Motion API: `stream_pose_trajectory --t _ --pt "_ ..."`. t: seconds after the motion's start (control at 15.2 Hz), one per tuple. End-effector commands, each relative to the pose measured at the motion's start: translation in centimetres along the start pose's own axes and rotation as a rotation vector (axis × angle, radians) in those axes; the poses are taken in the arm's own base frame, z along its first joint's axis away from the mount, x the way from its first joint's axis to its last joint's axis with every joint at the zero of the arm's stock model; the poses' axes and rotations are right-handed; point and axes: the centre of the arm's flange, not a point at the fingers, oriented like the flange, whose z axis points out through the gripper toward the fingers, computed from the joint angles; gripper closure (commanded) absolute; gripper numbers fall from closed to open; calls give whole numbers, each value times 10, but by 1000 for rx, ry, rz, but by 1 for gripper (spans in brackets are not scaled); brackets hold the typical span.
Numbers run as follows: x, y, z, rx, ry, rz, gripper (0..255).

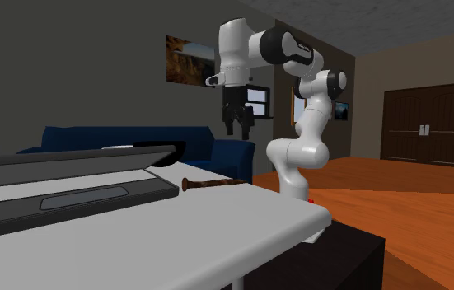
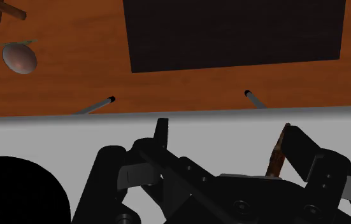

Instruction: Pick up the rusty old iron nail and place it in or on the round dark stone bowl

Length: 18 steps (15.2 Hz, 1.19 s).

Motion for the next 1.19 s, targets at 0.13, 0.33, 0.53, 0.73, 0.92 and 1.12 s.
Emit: stream_pose_trajectory --t 0.13,0.33,0.53,0.73,0.92,1.12 --pt "18 -15 8 2 10 15 0" --pt "47 -37 19 6 25 37 0" --pt "76 -58 30 9 41 59 0" --pt "105 -79 40 13 56 81 0" --pt "122 -90 51 15 64 93 0" --pt "123 -90 67 15 64 93 0"
